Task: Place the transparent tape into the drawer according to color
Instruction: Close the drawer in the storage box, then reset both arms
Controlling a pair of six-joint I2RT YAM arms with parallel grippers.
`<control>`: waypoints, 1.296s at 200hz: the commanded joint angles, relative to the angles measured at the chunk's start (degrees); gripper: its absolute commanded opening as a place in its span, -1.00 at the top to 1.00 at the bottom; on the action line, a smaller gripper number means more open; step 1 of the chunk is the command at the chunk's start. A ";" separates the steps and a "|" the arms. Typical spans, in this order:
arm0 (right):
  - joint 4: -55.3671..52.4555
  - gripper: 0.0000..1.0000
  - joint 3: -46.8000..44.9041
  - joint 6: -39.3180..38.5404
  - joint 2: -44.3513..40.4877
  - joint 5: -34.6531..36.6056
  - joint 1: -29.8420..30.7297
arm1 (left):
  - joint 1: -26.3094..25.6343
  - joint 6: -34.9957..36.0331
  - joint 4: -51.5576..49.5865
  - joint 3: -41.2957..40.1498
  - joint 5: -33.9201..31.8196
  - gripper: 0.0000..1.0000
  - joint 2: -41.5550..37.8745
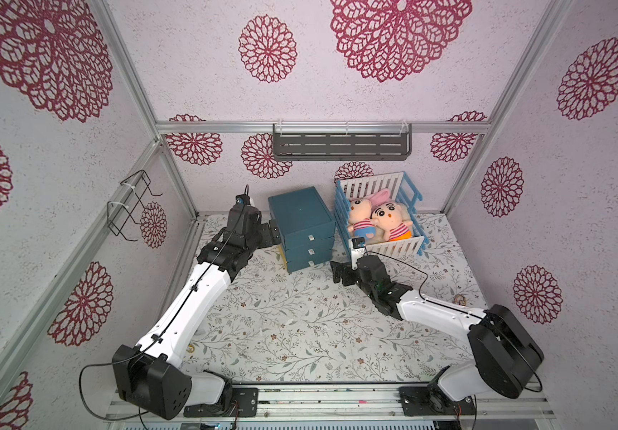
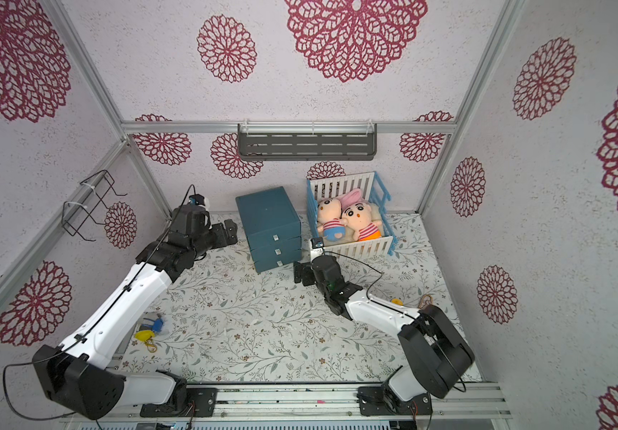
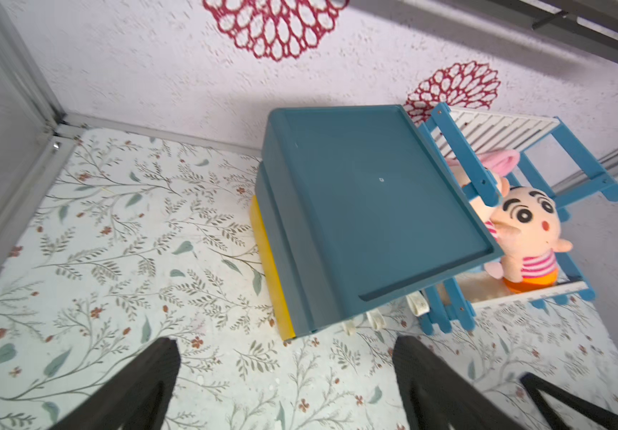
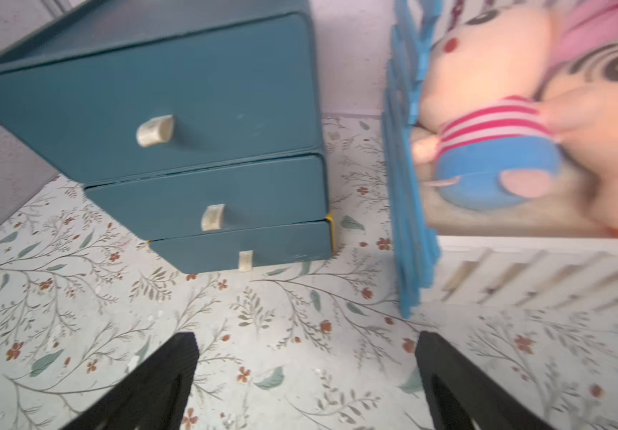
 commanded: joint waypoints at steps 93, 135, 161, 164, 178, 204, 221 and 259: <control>20.83 -0.98 -20.53 -10.88 -18.81 4.71 -25.13 | 7.11 14.27 34.88 -30.69 -15.60 -0.98 -5.01; 39.71 -0.98 -28.16 -12.75 -11.50 5.82 -27.51 | 10.99 24.17 48.56 -35.92 -17.37 -0.95 -1.85; 54.37 -0.98 -32.99 -14.74 -5.91 5.98 -27.47 | 16.62 22.92 56.15 -39.33 -10.25 -0.95 -0.09; 55.96 -0.98 -33.47 -14.94 -5.30 6.20 -27.44 | 17.07 22.62 57.08 -39.77 -9.44 -0.95 0.11; 60.67 -0.98 -34.71 -15.41 -2.97 6.43 -27.62 | 18.19 22.63 58.44 -40.49 -5.53 -0.95 1.18; 67.02 -0.98 -35.82 -15.61 2.15 5.32 -27.62 | 18.60 23.21 58.57 -41.56 -6.80 -0.95 3.02; 75.18 -0.98 -38.10 -16.42 6.25 4.30 -27.63 | 19.11 22.88 65.95 -45.31 -6.72 -0.94 4.62; 75.38 -0.98 -38.47 -15.81 6.25 5.80 -27.70 | 21.44 20.83 76.76 -49.08 -5.62 -0.95 9.53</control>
